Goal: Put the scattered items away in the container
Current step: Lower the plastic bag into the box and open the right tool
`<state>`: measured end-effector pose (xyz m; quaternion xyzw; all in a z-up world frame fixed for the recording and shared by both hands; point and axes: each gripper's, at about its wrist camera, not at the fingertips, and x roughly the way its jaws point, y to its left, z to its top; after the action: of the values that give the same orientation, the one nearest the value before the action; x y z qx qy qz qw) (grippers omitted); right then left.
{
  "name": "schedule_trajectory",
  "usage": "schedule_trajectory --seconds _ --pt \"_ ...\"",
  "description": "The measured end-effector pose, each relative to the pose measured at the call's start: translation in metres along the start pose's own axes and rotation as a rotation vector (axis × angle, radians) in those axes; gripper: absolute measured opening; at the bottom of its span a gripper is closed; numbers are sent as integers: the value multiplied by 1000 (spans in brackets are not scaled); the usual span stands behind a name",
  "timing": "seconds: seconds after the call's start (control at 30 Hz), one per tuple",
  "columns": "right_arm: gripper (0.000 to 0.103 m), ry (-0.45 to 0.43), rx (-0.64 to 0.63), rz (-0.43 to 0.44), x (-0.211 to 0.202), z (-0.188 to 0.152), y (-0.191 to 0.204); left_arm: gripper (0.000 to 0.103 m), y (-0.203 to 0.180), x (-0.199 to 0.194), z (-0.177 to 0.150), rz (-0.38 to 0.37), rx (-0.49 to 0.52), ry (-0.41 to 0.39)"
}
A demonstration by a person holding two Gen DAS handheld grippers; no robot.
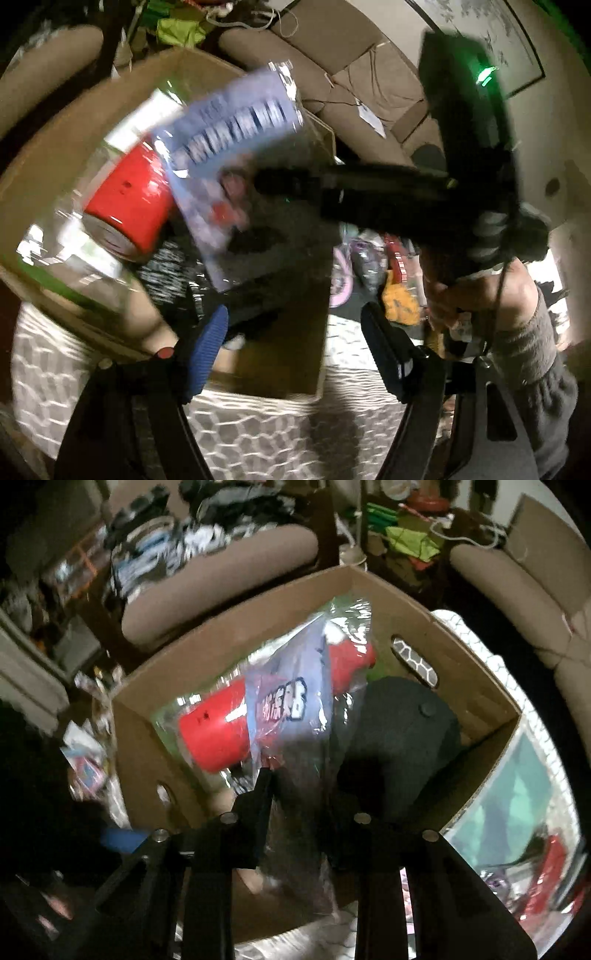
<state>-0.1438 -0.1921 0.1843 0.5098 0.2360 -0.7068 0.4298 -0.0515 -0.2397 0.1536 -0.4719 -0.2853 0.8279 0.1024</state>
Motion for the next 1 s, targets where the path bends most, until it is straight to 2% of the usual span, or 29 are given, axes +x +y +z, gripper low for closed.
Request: schedule_trajectory --seconds 0.17,0.37,0.43,0.5,0.6,0.67,0.83,1.0 --pt "23 4 -45 -24 2 -4 3 75 19 -26 33 151 67 -71" --pt "23 11 -82 -34 3 -4 5 75 29 -27 83 286 172 -116" --pt "23 9 -91 -32 3 -5 5 76 30 -34 98 259 216 -145" --pt "23 7 -105 -23 3 -6 4 78 35 -22 109 239 259 -115" --pt "23 13 -131 -15 3 -8 5 78 32 -11 122 285 342 -99" --pt "23 14 -136 -6 3 -10 3 78 29 -5 130 256 385 -89" --pt "24 14 -150 11 5 -13 1 78 20 21 139 177 532 -4" --pt "24 24 -162 29 8 -15 -2 78 15 43 136 192 709 69"
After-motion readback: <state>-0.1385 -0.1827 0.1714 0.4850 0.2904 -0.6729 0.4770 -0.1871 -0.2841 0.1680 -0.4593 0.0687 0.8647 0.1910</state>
